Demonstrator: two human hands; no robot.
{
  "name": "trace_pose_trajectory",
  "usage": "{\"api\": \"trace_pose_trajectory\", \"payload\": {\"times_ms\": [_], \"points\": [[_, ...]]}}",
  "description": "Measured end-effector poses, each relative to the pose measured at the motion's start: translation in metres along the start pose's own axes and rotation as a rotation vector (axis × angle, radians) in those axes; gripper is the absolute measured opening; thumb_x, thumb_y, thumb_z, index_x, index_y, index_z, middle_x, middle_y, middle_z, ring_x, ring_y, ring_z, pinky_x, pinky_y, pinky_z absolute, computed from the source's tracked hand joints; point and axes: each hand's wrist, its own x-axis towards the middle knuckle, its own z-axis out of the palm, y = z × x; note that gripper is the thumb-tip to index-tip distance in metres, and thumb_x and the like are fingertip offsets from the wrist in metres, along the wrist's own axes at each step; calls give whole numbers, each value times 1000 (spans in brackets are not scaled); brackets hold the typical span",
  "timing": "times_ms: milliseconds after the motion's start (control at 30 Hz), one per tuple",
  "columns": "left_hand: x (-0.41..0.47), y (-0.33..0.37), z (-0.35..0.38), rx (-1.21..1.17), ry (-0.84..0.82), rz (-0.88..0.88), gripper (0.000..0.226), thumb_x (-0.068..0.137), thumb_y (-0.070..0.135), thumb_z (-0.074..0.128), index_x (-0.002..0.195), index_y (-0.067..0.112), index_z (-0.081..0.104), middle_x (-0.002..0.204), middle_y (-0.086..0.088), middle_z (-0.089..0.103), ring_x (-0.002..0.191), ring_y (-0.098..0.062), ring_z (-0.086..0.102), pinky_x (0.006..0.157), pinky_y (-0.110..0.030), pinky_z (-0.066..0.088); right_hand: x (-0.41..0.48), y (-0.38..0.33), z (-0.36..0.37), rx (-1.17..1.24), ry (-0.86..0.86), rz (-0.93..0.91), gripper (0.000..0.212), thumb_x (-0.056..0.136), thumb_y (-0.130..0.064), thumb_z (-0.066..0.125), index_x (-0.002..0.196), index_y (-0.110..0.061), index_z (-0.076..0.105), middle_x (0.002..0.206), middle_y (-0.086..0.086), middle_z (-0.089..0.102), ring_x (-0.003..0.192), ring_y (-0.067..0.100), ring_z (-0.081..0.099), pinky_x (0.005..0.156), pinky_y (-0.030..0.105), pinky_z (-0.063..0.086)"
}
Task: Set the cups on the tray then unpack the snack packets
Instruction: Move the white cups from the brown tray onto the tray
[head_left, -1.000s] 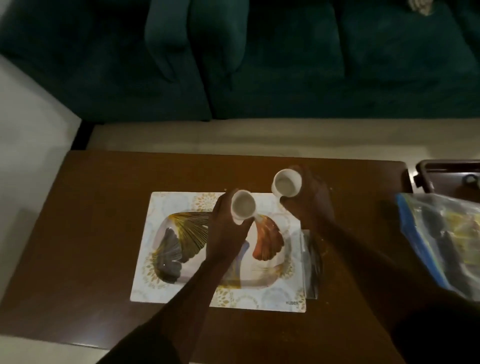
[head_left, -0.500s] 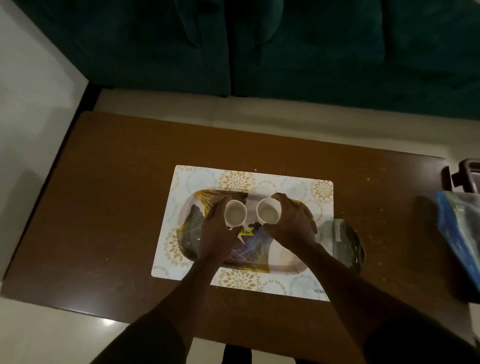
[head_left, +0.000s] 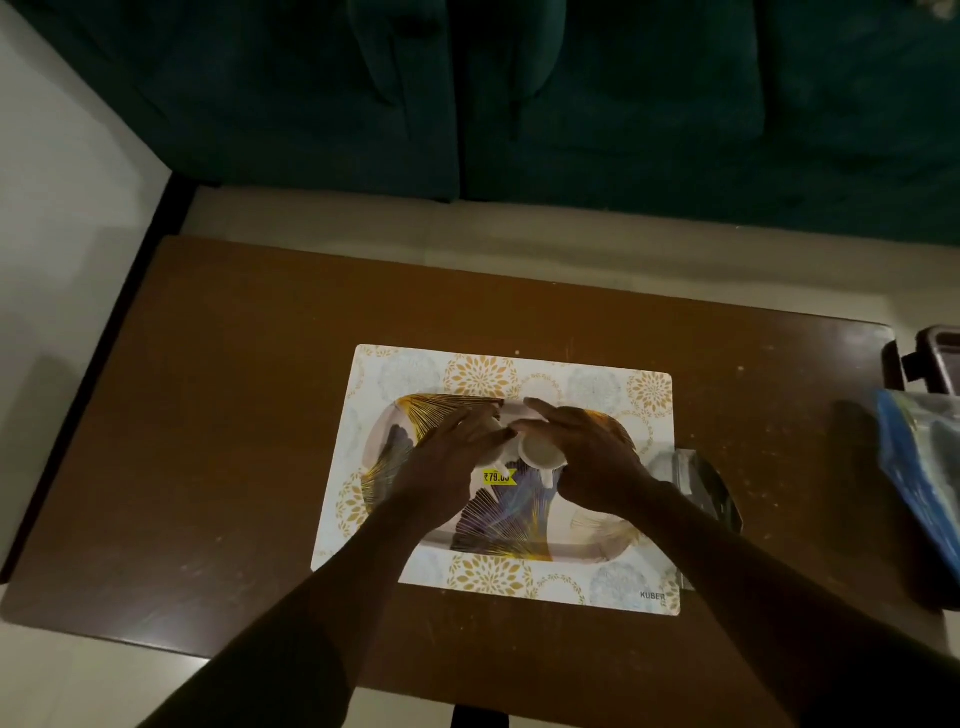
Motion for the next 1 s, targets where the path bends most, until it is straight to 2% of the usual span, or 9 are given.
{"api": "trace_pose_trajectory", "payload": {"times_ms": [100, 167, 233, 333, 400, 500, 567, 733, 1000], "points": [[-1, -1, -3, -35, 98, -143, 60, 81, 15, 70, 135, 31, 50, 147, 3, 41, 133, -22, 44, 95, -43, 51, 3, 5, -3, -122, -87, -25, 83, 69, 0, 63, 138, -40, 43, 156, -10, 31, 129, 21, 44, 91, 41, 49], [0, 0, -3, -51, 157, -271, 67, 75, 44, 76, 132, 24, 48, 140, -1, 45, 122, -23, 53, 89, -37, 49, 2, 7, -2, -105, -69, 24, 79, 70, -1, 66, 137, -36, 44, 153, -3, 36, 125, 26, 48, 96, 44, 48], [2, 3, -1, -98, 183, -346, 80, 68, 52, 79, 133, 21, 45, 137, -3, 44, 116, -24, 56, 85, -33, 46, 1, 9, 3, -56, 1, 119, 70, 72, -12, 73, 135, -25, 46, 140, 7, 48, 115, 29, 57, 92, 41, 51], [0, 7, 1, -76, 166, -327, 85, 72, 33, 81, 144, 23, 35, 148, -3, 35, 125, -27, 52, 96, -39, 46, -4, 9, 7, 26, 114, 370, 70, 73, -51, 73, 124, -10, 48, 115, 11, 58, 94, 26, 64, 72, 35, 54], [-1, 7, 2, -40, 154, -320, 81, 78, 15, 75, 147, 25, 33, 153, -1, 33, 129, -28, 50, 103, -40, 42, -9, 9, 9, 48, 121, 455, 79, 71, -63, 69, 123, -9, 47, 114, 10, 57, 96, 24, 62, 73, 36, 55], [0, 7, 5, -129, 193, -360, 76, 78, 15, 76, 145, 24, 38, 146, -2, 44, 128, -24, 50, 97, -28, 37, -17, 3, 18, 90, 166, 329, 79, 70, -47, 78, 130, -7, 45, 125, 12, 57, 112, 26, 55, 90, 36, 50], [4, 10, 7, -253, 220, -406, 74, 75, 24, 80, 140, 21, 45, 137, -4, 52, 123, -21, 52, 85, -15, 25, -19, -4, 25, 58, 227, 292, 72, 69, -32, 82, 129, -5, 51, 122, 14, 62, 113, 29, 56, 89, 30, 42], [15, 15, 9, -292, 242, -368, 69, 75, 23, 80, 136, 13, 49, 135, -8, 53, 121, -21, 53, 85, -22, 39, -6, -24, 30, 206, 287, 378, 62, 79, -27, 76, 131, -9, 48, 119, 8, 66, 105, 20, 63, 81, 25, 52], [23, 11, 10, -350, 233, -345, 69, 70, 27, 83, 131, 14, 52, 129, -7, 56, 119, -19, 49, 88, -21, 39, 5, -30, 24, 210, 295, 388, 65, 77, -28, 78, 132, -12, 48, 123, 7, 64, 106, 19, 63, 83, 25, 51]]}}
